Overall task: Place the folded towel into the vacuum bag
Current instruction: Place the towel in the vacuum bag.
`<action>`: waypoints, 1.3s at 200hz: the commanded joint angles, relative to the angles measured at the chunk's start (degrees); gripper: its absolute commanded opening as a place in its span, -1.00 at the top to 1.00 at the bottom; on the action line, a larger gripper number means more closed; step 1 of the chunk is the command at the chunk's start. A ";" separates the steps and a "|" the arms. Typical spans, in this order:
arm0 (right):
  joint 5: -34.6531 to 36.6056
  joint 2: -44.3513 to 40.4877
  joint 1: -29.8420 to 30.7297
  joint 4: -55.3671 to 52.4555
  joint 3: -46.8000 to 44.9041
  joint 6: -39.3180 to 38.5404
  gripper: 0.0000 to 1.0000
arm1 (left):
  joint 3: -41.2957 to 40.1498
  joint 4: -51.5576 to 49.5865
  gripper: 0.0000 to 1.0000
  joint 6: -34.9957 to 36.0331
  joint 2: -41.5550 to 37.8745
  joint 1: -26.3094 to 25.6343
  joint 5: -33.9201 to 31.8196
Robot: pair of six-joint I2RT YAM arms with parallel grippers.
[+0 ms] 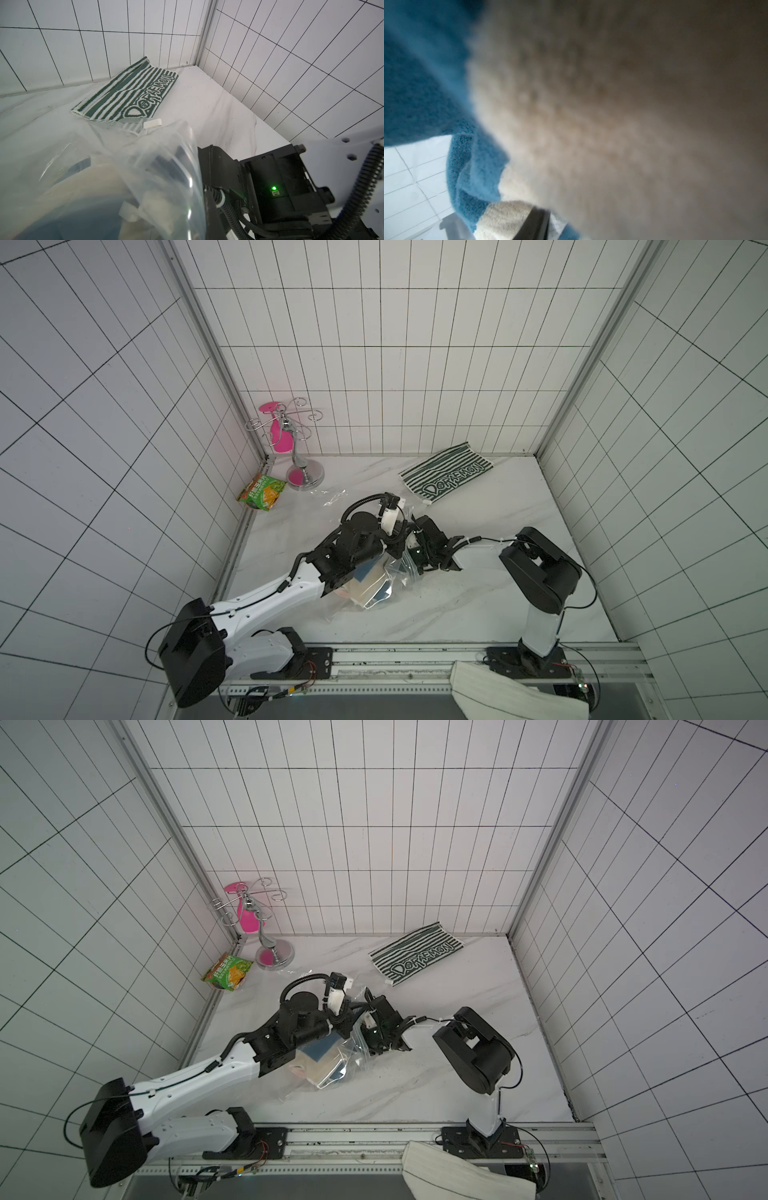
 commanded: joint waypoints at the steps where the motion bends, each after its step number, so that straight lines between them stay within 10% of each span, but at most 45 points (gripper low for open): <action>1: 1.58 -0.54 -0.51 -6.59 -0.21 -0.46 0.30 | 1.05 1.82 1.00 0.73 -0.12 -0.04 -0.07; 127: 8.56 -25.05 -7.35 -32.88 -3.29 -13.26 0.07 | 2.30 -1.34 1.00 0.13 -2.11 0.01 -0.66; 208: 5.09 -17.02 -5.28 13.41 -3.29 8.43 0.23 | 0.10 0.72 1.00 -3.16 -3.46 0.08 6.07; 260: -1.30 -9.46 -5.59 23.81 0.24 12.27 0.25 | 0.83 -2.45 1.00 -2.80 -6.16 3.21 7.00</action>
